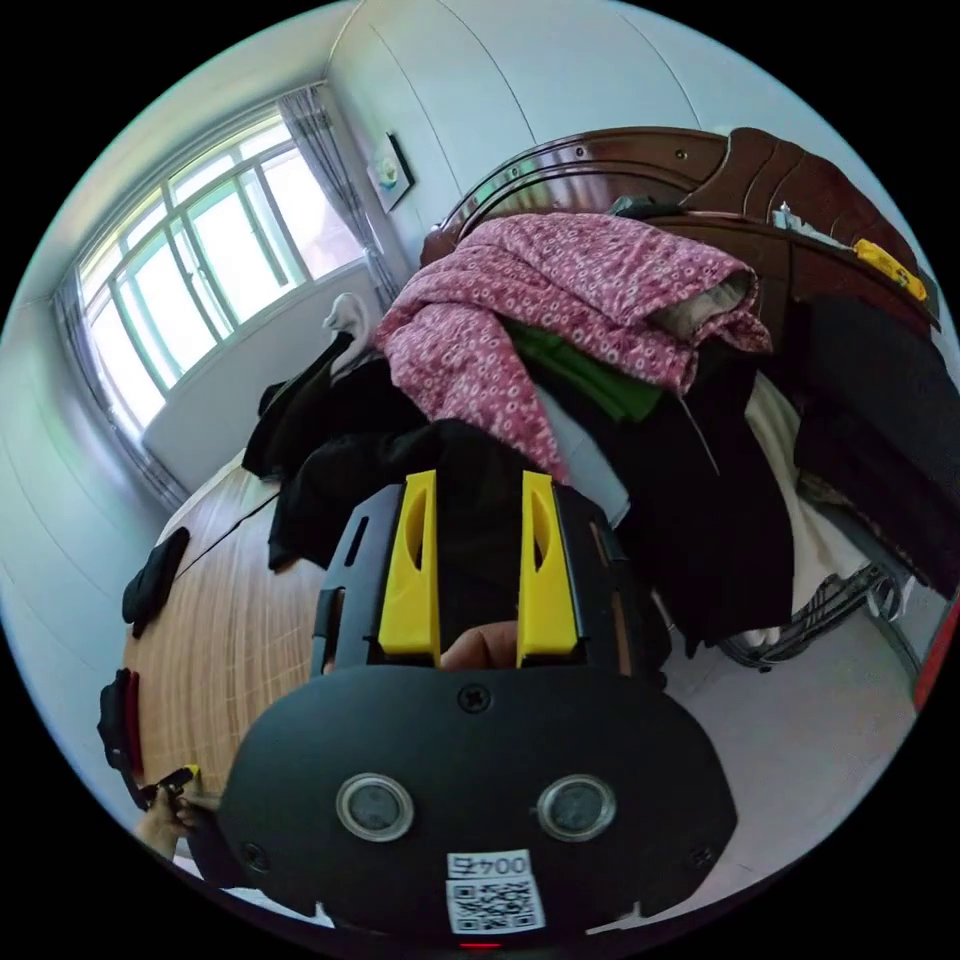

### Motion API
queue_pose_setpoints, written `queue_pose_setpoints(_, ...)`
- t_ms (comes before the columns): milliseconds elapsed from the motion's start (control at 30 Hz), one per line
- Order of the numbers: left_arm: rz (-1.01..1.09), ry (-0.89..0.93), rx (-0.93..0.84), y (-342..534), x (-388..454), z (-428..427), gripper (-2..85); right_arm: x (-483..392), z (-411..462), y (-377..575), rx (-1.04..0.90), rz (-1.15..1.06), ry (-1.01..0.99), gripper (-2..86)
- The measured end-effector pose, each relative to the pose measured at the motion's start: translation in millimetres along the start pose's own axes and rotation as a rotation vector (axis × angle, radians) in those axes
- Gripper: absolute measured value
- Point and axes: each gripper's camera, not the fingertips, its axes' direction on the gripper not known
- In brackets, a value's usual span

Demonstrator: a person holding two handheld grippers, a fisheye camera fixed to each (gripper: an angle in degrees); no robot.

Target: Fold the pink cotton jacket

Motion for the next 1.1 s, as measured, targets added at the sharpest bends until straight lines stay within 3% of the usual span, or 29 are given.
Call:
queue_pose_setpoints(233,-0.021,0.001,-0.003,-5,-6,9,0.2,14,55,-95,-0.135,0.023,0.070,14.6)
queue_pose_setpoints(367,-0.024,0.005,-0.003,-7,-10,14,0.2,11,79,-122,-0.326,0.013,0.008,5.1)
queue_pose_setpoints(433,-0.023,0.010,-0.003,-8,-11,16,0.2,1,68,-134,-0.317,-0.042,-0.032,4.2)
queue_pose_setpoints(533,-0.026,0.026,0.001,-9,-15,20,0.2,-24,20,-155,-0.159,-0.073,-0.238,3.5)
queue_pose_setpoints(600,-0.035,0.042,0.013,-9,-18,22,0.2,-58,-31,-172,-0.008,-0.121,-0.545,3.2)
queue_pose_setpoints(667,-0.042,0.054,0.024,-8,-20,24,0.2,-105,-63,-176,0.020,-0.235,-0.703,3.0)
queue_pose_setpoints(767,-0.061,0.074,0.041,-6,-23,28,0.2,-213,-103,-149,-0.006,-0.470,-0.695,3.0)
queue_pose_setpoints(867,-0.065,0.096,0.050,-6,-25,31,0.2,-291,-135,-97,-0.019,-0.600,-0.914,3.0)
queue_pose_setpoints(1000,-0.112,0.166,0.036,-9,-32,36,0.2,-390,-157,6,-0.193,-0.714,-1.215,3.3)
queue_pose_setpoints(1100,-0.156,0.243,0.025,-5,-39,35,0.3,-446,-145,86,-0.332,-0.792,-1.212,4.0)
